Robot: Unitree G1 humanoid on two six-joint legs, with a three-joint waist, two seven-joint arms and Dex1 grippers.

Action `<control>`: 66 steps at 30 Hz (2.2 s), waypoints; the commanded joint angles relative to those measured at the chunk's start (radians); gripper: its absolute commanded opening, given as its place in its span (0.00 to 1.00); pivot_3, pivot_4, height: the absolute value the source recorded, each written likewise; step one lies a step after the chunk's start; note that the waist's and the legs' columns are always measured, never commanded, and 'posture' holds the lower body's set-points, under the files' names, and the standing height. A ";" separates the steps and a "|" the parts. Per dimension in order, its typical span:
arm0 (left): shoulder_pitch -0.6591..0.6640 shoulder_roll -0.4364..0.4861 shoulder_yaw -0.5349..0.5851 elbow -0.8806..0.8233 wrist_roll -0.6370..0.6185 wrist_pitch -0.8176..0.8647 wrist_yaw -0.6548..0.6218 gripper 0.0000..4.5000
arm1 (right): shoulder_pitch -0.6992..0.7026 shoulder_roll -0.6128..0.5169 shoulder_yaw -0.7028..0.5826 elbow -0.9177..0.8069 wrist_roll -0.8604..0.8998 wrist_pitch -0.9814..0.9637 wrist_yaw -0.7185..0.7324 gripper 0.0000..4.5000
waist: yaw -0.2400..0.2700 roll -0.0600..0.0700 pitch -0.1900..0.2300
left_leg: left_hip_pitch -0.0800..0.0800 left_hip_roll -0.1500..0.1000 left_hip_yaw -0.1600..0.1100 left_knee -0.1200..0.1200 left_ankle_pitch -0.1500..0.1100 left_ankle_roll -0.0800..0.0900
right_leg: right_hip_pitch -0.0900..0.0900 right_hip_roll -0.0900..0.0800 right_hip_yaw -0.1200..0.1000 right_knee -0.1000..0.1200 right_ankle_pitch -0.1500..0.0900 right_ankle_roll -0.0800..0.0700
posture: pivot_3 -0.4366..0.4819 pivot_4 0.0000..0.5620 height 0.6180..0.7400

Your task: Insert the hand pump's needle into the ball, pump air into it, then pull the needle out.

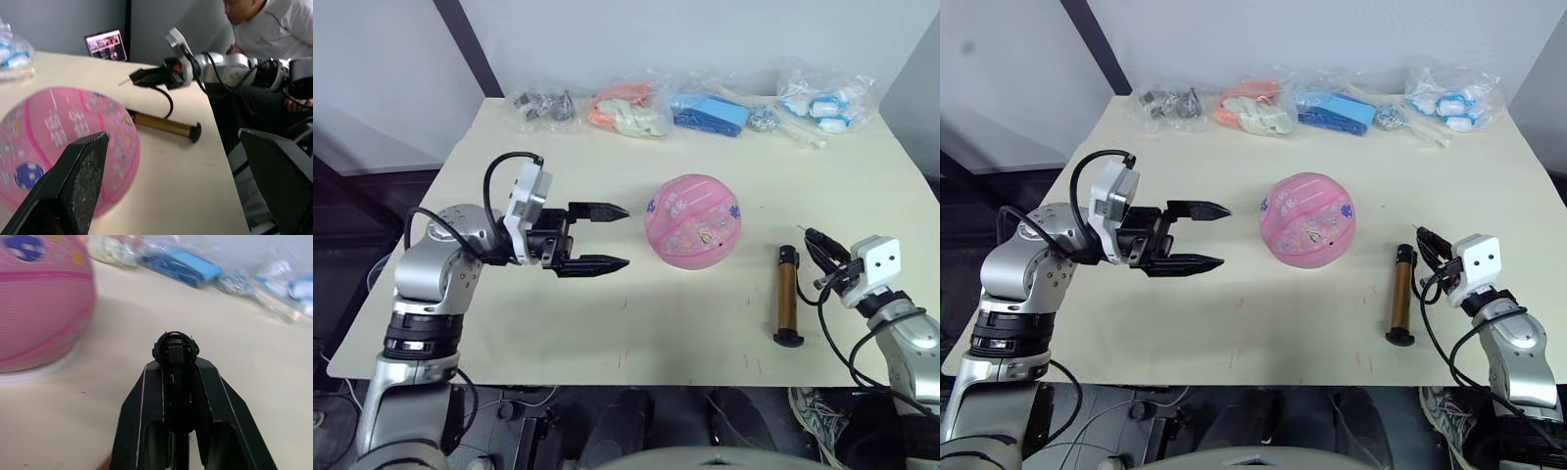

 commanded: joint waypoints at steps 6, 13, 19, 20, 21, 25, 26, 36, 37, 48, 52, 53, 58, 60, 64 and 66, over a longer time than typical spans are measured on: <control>0.032 0.035 0.049 -0.088 -0.057 0.006 0.008 1.00 | -0.050 -0.020 -0.072 0.063 0.034 0.091 -0.034 0.02 | 0.000 0.000 0.001 | 0.000 0.000 0.000 0.000 0.000 0.000 | 0.000 0.000 0.000 0.000 0.000 0.000 | 0.48 0.27 0.97; 0.041 0.048 0.055 -0.094 -0.065 -0.002 0.012 1.00 | -0.058 -0.014 -0.080 0.072 0.054 0.123 -0.041 0.02 | -0.001 0.001 0.002 | 0.000 0.000 0.001 0.000 0.000 0.000 | -0.001 0.000 0.001 0.000 0.000 0.000 | 0.48 0.27 0.97; 0.052 0.052 0.045 -0.080 -0.050 -0.031 -0.003 1.00 | -0.055 -0.018 -0.096 0.072 0.061 0.126 -0.036 0.56 | -0.002 0.002 0.002 | 0.000 0.000 0.002 0.000 0.000 0.000 | -0.001 0.000 0.002 0.000 0.000 0.000 | 0.48 0.27 0.97; 0.056 0.052 0.046 -0.081 -0.051 -0.033 -0.002 1.00 | -0.051 -0.021 -0.101 0.071 0.063 0.126 -0.035 0.68 | -0.002 0.002 0.002 | 0.000 0.000 0.002 0.000 0.000 0.000 | -0.001 0.000 0.002 0.000 0.000 0.000 | 0.48 0.27 0.97; 0.059 0.051 0.047 -0.082 -0.053 -0.032 0.000 1.00 | -0.049 -0.022 -0.106 0.069 0.064 0.125 -0.035 0.68 | -0.002 0.002 0.002 | 0.000 0.000 0.002 0.000 0.000 0.000 | -0.001 0.000 0.002 0.000 0.000 0.000 | 0.48 0.27 0.97; 0.075 0.049 0.050 -0.079 -0.050 -0.044 0.001 1.00 | -0.034 -0.025 -0.134 0.058 0.071 0.121 -0.043 0.99 | -0.001 0.003 0.002 | 0.000 0.000 0.003 0.000 0.000 0.000 | -0.001 0.000 0.003 0.001 0.000 0.000 | 0.48 0.27 0.97; 0.080 0.049 0.051 -0.074 -0.044 -0.051 0.001 1.00 | -0.027 -0.026 -0.144 0.053 0.073 0.123 -0.047 0.99 | 0.000 0.003 0.002 | 0.000 0.000 0.003 0.000 0.000 0.000 | -0.001 0.000 0.003 0.001 0.000 0.000 | 0.48 0.27 0.97; 0.117 0.049 0.062 -0.052 -0.037 -0.080 0.014 1.00 | 0.064 -0.073 -0.258 0.084 0.119 0.143 -0.002 0.99 | 0.000 0.003 0.003 | 0.000 0.000 0.004 0.000 0.000 0.000 | -0.001 0.000 0.004 0.001 0.000 0.000 | 0.48 0.27 0.97; 0.118 0.048 0.061 -0.051 -0.036 -0.081 0.014 1.00 | 0.074 -0.081 -0.260 0.083 0.138 0.166 0.020 0.99 | 0.000 0.003 0.003 | 0.000 0.000 0.004 0.000 0.000 0.001 | -0.001 0.000 0.004 0.001 0.000 0.000 | 0.48 0.27 0.97; 0.129 0.049 0.067 -0.049 -0.040 -0.084 0.014 1.00 | 0.226 -0.171 -0.252 0.019 0.203 0.280 0.220 0.99 | -0.001 0.003 0.003 | 0.001 0.001 0.007 0.000 -0.002 0.005 | -0.001 0.000 0.005 0.001 0.001 -0.001 | 0.48 0.27 0.97; 0.144 0.050 0.074 -0.041 -0.032 -0.096 0.019 1.00 | 0.235 -0.181 -0.285 0.052 0.171 0.203 0.227 0.99 | 0.000 0.003 0.003 | 0.001 0.001 0.007 0.000 -0.002 0.005 | -0.001 0.000 0.004 0.001 0.001 -0.001 | 0.48 0.27 0.97; 0.149 0.051 0.076 -0.040 -0.031 -0.099 0.019 1.00 | 0.237 -0.185 -0.293 0.067 0.161 0.183 0.228 0.99 | 0.001 0.003 0.003 | 0.001 0.001 0.007 0.000 -0.002 0.005 | -0.001 0.000 0.004 0.001 0.001 -0.001 | 0.48 0.27 0.97; 0.174 0.053 0.082 -0.025 -0.020 -0.123 0.023 1.00 | 0.220 -0.202 -0.346 0.156 0.141 0.091 0.218 0.99 | 0.002 0.003 0.003 | 0.001 0.001 0.008 0.000 -0.002 0.004 | -0.001 -0.001 0.005 0.001 0.001 -0.001 | 0.48 0.27 0.97; 0.179 0.053 0.084 -0.019 -0.019 -0.128 0.026 1.00 | 0.209 -0.209 -0.360 0.185 0.134 0.070 0.212 0.99 | 0.001 0.003 0.003 | 0.001 0.001 0.008 0.000 -0.002 0.004 | -0.001 -0.001 0.005 0.001 0.001 -0.001 | 0.48 0.27 0.97; 0.199 0.053 0.090 -0.010 -0.012 -0.145 0.033 1.00 | 0.213 -0.212 -0.377 0.194 0.146 0.032 0.244 0.99 | 0.000 0.003 0.003 | 0.002 0.001 0.008 0.000 -0.002 0.005 | -0.001 0.000 0.005 0.001 0.001 -0.001 | 0.48 0.27 0.97; 0.211 0.055 0.096 -0.006 -0.011 -0.150 0.039 1.00 | 0.225 -0.207 -0.377 0.170 0.161 0.027 0.269 0.99 | 0.001 0.003 0.003 | 0.001 0.001 0.008 0.000 -0.002 0.005 | -0.001 0.000 0.005 0.001 0.001 -0.001 | 0.48 0.27 0.97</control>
